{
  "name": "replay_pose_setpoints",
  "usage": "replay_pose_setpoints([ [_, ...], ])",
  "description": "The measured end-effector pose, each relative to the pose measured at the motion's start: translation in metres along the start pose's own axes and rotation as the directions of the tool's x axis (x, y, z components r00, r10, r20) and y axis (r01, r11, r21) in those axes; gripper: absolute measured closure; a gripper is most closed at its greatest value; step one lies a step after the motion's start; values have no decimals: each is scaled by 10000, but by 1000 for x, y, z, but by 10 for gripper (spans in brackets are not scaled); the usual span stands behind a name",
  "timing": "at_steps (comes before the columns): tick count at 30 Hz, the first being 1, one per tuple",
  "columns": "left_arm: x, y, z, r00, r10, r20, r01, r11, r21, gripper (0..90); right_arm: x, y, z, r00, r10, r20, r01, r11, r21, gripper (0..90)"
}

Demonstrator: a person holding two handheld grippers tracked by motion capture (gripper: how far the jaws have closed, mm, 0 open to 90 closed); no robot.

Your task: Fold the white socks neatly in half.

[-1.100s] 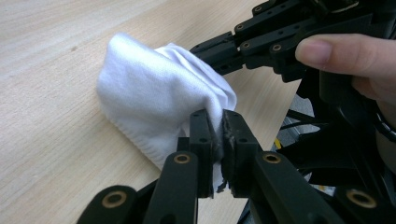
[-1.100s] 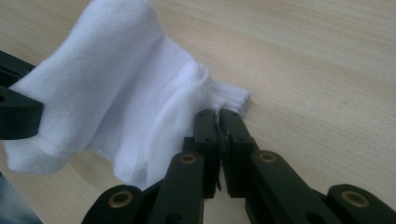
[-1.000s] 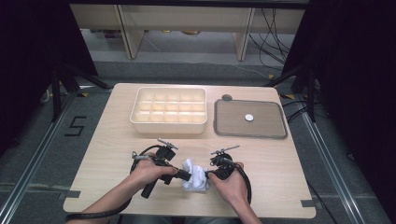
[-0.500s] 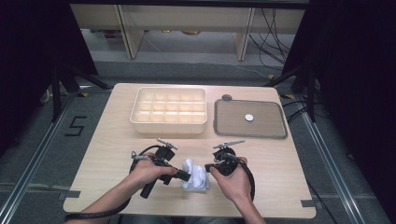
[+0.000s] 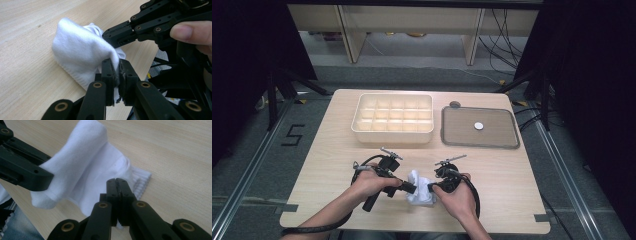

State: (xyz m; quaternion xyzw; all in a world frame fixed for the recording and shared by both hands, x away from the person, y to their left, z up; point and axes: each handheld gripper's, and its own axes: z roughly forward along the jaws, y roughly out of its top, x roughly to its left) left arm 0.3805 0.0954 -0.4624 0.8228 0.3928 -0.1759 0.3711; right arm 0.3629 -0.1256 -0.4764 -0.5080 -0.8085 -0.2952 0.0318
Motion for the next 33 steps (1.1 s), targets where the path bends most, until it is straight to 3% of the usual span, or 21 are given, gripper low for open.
replay_pose_setpoints([
  [4,-2,0,2,10000,-97,10,97,10000,-13,828,0,-1,1,10000,66,27,-66,10000,-11,897],
  [8,-3,2,4,10000,83,13,-83,10000,42,828,2,-1,2,9998,220,-8,-220,9998,34,898],
  [9,-3,2,4,9999,131,3,-131,9999,53,828,0,-1,2,10000,47,29,-47,10000,-31,898],
  [15,-8,6,10,9996,279,29,-279,9995,147,829,-1,-2,3,10000,35,-43,-36,9998,-201,899],
  [33,-11,8,25,9991,431,3,-431,9980,467,829,-4,-2,2,9991,342,-246,-347,9992,-173,896],
])
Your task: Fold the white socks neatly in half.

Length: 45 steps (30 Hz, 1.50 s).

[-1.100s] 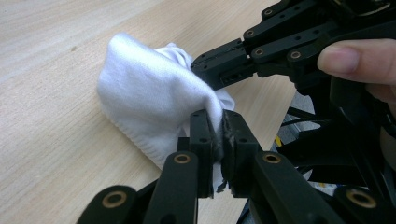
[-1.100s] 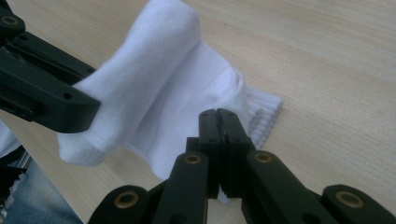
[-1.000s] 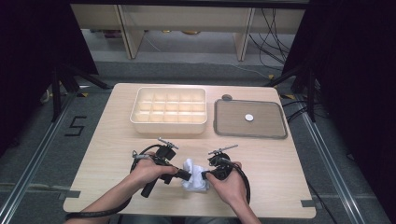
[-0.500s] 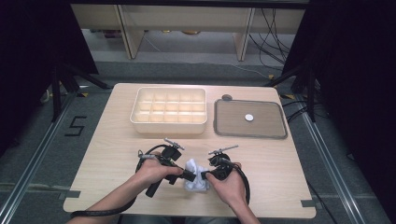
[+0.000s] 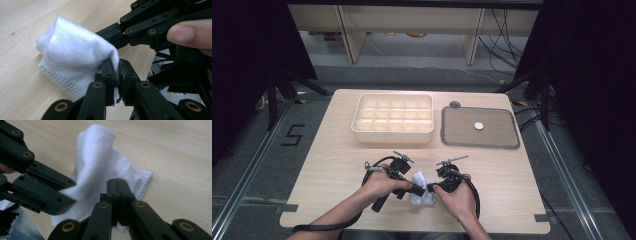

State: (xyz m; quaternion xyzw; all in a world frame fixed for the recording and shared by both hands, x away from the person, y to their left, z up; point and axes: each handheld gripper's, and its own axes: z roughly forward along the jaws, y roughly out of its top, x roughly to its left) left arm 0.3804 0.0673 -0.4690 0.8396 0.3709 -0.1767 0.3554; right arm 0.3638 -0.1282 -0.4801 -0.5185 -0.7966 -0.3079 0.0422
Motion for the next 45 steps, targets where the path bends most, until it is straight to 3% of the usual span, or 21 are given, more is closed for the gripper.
replay_pose_setpoints([
  [5,0,0,3,10000,2,-38,-2,10000,49,829,-2,2,-6,9998,-200,-9,200,9989,-435,881],
  [6,0,1,3,10000,6,-70,-6,10000,92,829,-2,3,-9,9999,-133,-40,130,9986,-511,881],
  [7,0,0,4,10000,-24,-34,24,10000,39,829,0,3,-13,9996,238,-134,-244,9987,-446,881],
  [9,0,1,5,10000,-22,-33,22,10000,52,829,-6,5,-17,9996,-270,110,277,9966,-775,881],
  [11,0,1,5,10000,4,-55,-4,9999,111,829,-10,5,-18,9994,-144,323,169,9967,-796,882],
  [14,0,1,6,10000,-12,-43,12,9999,112,828,-15,2,-15,9975,44,702,-10,9989,-477,882],
  [18,0,1,7,10000,-2,-89,4,9998,175,828,-18,-4,-8,9970,92,764,-88,9999,-49,882],
  [19,0,1,7,9999,25,-98,-23,9998,195,828,-15,-4,-7,9965,547,625,-553,9984,79,882],
  [20,0,1,7,10000,27,-18,-27,9999,156,828,-17,-4,-6,9975,253,663,-258,9996,64,882],
  [22,0,1,7,10000,57,-71,-55,9998,188,828,-17,-5,-3,9973,170,719,-178,9998,109,883],
  [34,-2,3,8,9999,105,-106,-103,9997,203,829,-12,-7,0,9974,321,650,-341,9989,313,886],
  [38,-1,3,7,9999,77,-120,-74,9997,216,828,-12,-7,1,9975,173,679,-194,9994,294,886],
  [40,-1,4,5,9998,126,-128,-122,9996,257,828,-14,-7,2,9972,-231,715,213,9994,260,886],
  [42,0,4,4,9996,128,-233,-122,9996,260,828,-9,-6,2,9970,254,732,-281,9989,364,886],
  [45,1,3,1,9996,124,-248,-117,9995,287,828,-8,-5,3,9982,114,590,-133,9994,319,885],
])
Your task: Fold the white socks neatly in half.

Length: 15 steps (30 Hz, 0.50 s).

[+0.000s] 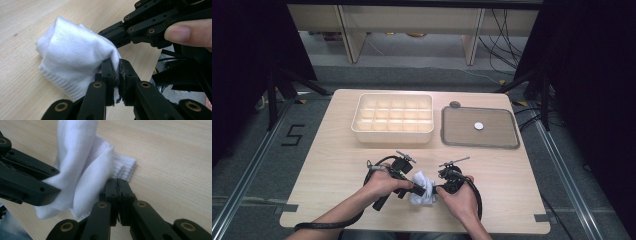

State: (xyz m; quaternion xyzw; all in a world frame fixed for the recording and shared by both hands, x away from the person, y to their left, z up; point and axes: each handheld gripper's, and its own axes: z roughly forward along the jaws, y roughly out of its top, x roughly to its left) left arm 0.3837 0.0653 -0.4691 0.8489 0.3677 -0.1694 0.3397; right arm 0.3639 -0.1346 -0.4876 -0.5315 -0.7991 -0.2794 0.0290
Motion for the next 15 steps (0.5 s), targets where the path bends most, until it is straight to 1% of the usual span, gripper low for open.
replay_pose_setpoints([
  [1,0,0,0,10000,-49,10,49,10000,-76,828,-3,-1,2,9990,-436,71,437,9990,-93,885],
  [3,1,-1,-2,10000,-16,-35,16,10000,37,828,0,-1,4,9996,-278,45,279,9994,-206,885],
  [4,1,-1,-2,10000,-11,-39,11,10000,63,828,0,0,3,9994,-336,107,336,9994,10,885],
  [5,1,-1,-2,10000,1,-12,-1,10000,72,828,3,1,2,10000,-71,-46,72,10000,30,886],
  [7,2,-1,-3,10000,5,-31,-5,9999,113,828,5,1,3,9999,69,-84,-69,10000,72,885],
  [8,2,-1,-3,10000,10,-41,-9,9999,127,828,5,1,3,10000,51,-77,-50,10000,84,885],
  [10,2,-1,-3,10000,20,-54,-20,9999,152,828,4,1,4,9998,-194,-13,194,9998,8,885],
  [11,2,-1,-3,10000,33,-67,-32,9999,166,828,5,2,4,9998,-186,-78,186,9998,-22,885],
  [12,2,0,-4,9999,45,-103,-43,9997,221,828,6,2,4,9999,-63,-99,63,10000,31,885],
  [15,2,0,-4,9999,71,-74,-69,9997,224,827,6,2,4,9999,-138,-75,138,9999,36,885],
])
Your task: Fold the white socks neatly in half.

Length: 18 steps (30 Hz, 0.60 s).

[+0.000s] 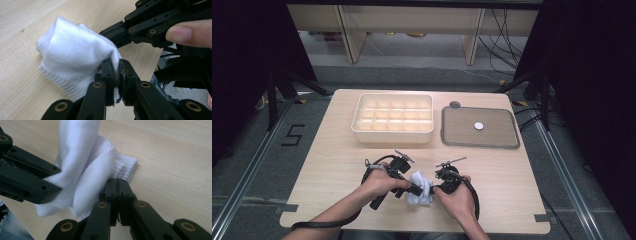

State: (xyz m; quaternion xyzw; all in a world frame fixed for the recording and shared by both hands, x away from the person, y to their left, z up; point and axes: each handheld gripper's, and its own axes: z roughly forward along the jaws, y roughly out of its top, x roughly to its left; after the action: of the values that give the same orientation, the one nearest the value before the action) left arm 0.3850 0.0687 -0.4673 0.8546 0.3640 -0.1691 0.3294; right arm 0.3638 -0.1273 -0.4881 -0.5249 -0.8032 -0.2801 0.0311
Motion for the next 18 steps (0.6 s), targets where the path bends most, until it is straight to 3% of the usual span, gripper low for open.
replay_pose_setpoints([
  [3,0,0,0,10000,4,-16,-4,10000,28,827,2,0,0,9998,193,-21,-193,9998,73,885],
  [4,0,0,0,10000,7,-20,-7,10000,49,827,1,0,1,10000,-41,-7,41,10000,-21,885],
  [5,0,0,0,10000,21,-22,-21,10000,61,827,2,0,0,9998,132,-125,-131,9999,91,885],
  [6,0,0,-1,10000,45,-37,-44,10000,79,827,2,0,1,10000,-39,-45,39,10000,9,885],
  [7,0,0,-1,10000,70,2,-70,9999,77,827,5,-1,0,9993,380,-40,-380,9992,151,886],
  [8,0,1,-1,10000,92,-3,-92,9999,68,827,3,0,2,9998,162,136,-163,9998,81,885],
  [9,-1,1,-2,9999,105,-86,-104,9999,86,827,5,0,1,9995,311,76,-312,9994,132,885],
  [11,-1,0,-2,9999,81,-92,-81,10000,52,827,4,-1,2,10000,35,69,-36,10000,77,886],
  [17,-1,1,-3,10000,74,-39,-74,9999,69,826,5,-1,2,10000,16,34,-16,10000,86,886],
  [18,1,1,-6,9990,431,-128,-426,9985,356,826,5,-1,3,10000,4,36,-4,10000,68,886],
])
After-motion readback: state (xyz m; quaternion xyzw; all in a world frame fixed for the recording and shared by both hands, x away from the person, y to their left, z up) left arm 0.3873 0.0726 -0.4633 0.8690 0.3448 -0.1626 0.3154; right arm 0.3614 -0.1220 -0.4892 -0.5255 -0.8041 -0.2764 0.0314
